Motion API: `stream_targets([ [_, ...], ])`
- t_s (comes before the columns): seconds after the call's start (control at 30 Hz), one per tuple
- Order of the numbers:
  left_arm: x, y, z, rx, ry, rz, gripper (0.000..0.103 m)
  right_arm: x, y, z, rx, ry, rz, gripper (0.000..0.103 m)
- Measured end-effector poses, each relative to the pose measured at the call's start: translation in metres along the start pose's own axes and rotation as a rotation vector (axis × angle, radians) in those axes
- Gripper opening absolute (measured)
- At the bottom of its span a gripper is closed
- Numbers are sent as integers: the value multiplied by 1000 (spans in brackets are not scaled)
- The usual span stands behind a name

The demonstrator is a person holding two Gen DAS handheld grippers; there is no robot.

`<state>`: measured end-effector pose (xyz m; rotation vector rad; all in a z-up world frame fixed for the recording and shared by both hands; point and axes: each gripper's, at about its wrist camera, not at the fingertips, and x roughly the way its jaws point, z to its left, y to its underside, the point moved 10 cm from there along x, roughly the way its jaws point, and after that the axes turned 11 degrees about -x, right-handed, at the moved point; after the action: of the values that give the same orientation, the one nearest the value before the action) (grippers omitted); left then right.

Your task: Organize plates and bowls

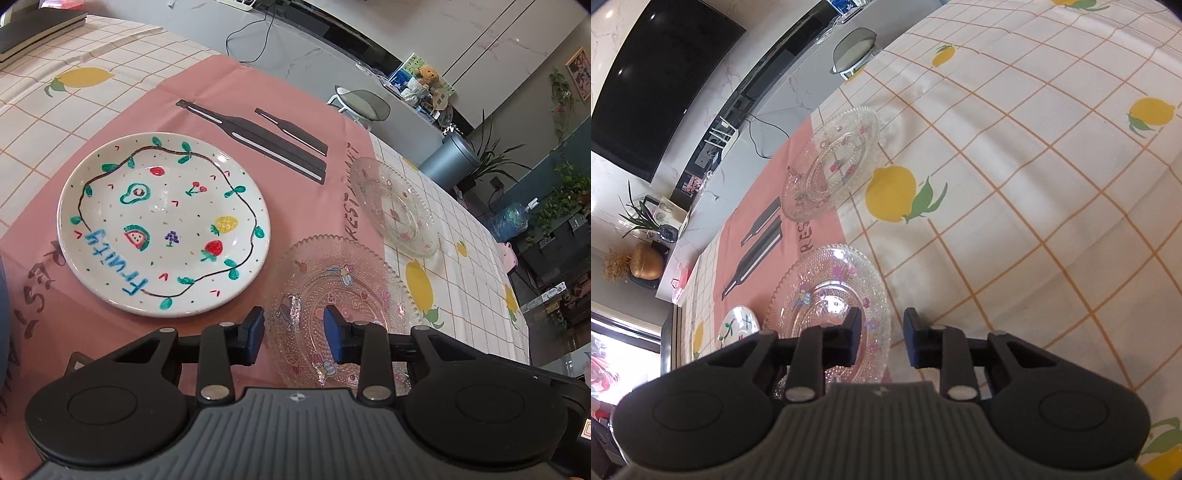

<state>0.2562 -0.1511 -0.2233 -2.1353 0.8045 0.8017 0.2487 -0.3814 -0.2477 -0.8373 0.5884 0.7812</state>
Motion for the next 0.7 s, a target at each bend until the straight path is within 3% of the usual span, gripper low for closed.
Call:
stream_targets([
  [0.13,0,-2,4,10,-22,-6,17,1,2,-3,19,-5,7,9],
  [0.2,0,-2,5,5,-28,-6,15,1,2,-4,21,-1,6,5],
  [0.7,-40,12,4,47,-39,-25,13,-28,18,4,14,-12,10,4],
])
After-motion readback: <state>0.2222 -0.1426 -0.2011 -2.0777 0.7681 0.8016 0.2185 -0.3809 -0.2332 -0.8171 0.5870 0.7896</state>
